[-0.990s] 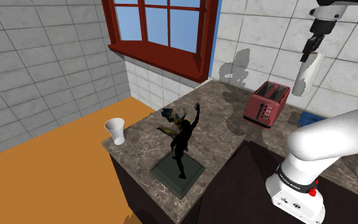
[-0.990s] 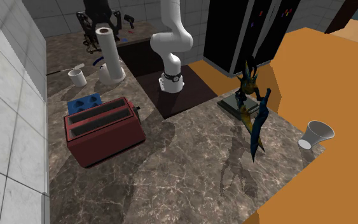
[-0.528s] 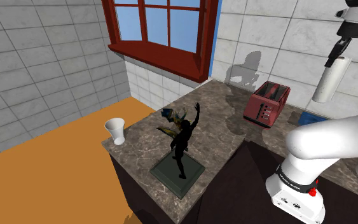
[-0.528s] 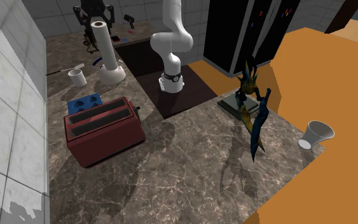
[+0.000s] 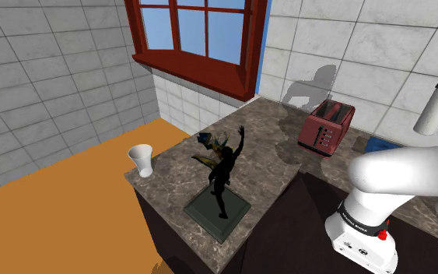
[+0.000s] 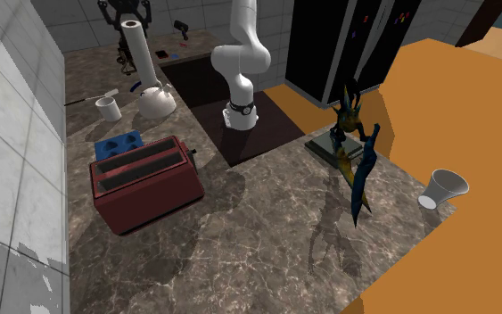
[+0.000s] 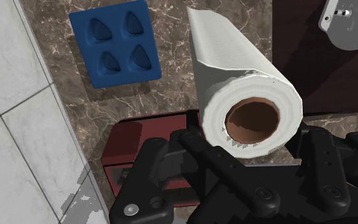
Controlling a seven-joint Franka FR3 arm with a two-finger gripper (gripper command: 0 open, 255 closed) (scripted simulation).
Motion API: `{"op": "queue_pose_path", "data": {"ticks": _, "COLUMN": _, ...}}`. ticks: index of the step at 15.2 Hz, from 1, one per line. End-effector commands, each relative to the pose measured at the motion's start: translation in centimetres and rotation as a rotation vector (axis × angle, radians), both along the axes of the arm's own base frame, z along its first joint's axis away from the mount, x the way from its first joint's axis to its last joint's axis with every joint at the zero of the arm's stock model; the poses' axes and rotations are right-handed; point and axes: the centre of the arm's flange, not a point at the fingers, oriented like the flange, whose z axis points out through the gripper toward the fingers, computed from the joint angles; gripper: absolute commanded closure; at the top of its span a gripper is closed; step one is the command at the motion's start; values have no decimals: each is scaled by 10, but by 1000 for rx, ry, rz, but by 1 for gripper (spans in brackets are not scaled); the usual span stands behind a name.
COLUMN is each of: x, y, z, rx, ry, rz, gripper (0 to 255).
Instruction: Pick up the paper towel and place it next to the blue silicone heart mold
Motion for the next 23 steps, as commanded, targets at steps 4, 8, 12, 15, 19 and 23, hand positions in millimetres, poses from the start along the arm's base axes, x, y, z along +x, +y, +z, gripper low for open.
{"op": "queue_pose_path", "data": {"ticks": 4, "x": -52, "y": -6, "z": -7, "rx": 0, "ry": 0, "rz": 1, "gripper": 255}}
{"op": "queue_pose_path", "data": {"ticks": 8, "x": -52, "y": -6, "z": -28, "rx": 0, "ry": 0, "rz": 1, "gripper": 255}}
{"op": "queue_pose_path", "data": {"ticks": 12, "x": -52, "y": -6, "z": -49, "rx": 0, "ry": 0, "rz": 1, "gripper": 255}}
{"op": "queue_pose_path", "data": {"ticks": 15, "x": -52, "y": -6, "z": -65, "rx": 0, "ry": 0, "rz": 1, "gripper": 255}}
{"op": "queue_pose_path", "data": {"ticks": 19, "x": -52, "y": -6, "z": -86, "rx": 0, "ry": 0, "rz": 1, "gripper": 255}}
{"op": "queue_pose_path", "data": {"ticks": 23, "x": -52, "y": -6, "z": -108, "rx": 0, "ry": 0, "rz": 1, "gripper": 255}}
